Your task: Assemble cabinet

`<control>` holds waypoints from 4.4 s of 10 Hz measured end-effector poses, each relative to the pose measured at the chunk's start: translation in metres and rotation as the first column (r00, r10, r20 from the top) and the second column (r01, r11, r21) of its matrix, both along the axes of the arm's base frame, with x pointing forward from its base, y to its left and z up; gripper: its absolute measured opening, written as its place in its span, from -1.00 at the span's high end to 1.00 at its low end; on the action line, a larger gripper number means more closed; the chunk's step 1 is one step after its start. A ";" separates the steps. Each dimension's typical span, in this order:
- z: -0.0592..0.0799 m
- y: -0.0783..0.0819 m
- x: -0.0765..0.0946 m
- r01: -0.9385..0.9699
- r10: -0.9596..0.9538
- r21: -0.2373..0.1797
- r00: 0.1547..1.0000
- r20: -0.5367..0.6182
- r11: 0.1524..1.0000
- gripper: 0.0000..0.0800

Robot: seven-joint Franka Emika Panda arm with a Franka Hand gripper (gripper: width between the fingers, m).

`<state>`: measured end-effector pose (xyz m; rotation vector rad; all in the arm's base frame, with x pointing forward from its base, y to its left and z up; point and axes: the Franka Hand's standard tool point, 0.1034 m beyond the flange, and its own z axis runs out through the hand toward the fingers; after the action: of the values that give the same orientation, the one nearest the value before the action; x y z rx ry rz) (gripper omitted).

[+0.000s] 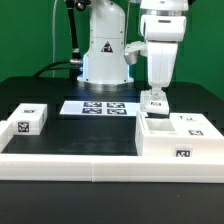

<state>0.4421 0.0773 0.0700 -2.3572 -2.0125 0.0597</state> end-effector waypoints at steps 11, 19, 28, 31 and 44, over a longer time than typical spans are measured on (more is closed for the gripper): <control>-0.009 -0.006 0.002 0.017 -0.017 0.006 1.000 -0.012 1.000 0.83; -0.011 -0.003 0.009 0.017 -0.016 0.010 1.000 -0.014 1.000 0.83; -0.006 -0.005 0.009 0.025 -0.025 0.004 1.000 -0.014 1.000 0.82; -0.007 -0.006 0.008 0.026 -0.026 0.004 1.000 -0.016 1.000 0.82; -0.007 -0.010 0.017 0.021 -0.021 0.008 1.000 -0.011 1.000 0.82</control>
Offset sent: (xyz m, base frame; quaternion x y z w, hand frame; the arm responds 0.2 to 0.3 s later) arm 0.0000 0.0000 0.0000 0.0000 0.0000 0.0000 1.0000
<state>0.4595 0.0677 0.0628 -2.3681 -1.9789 0.0632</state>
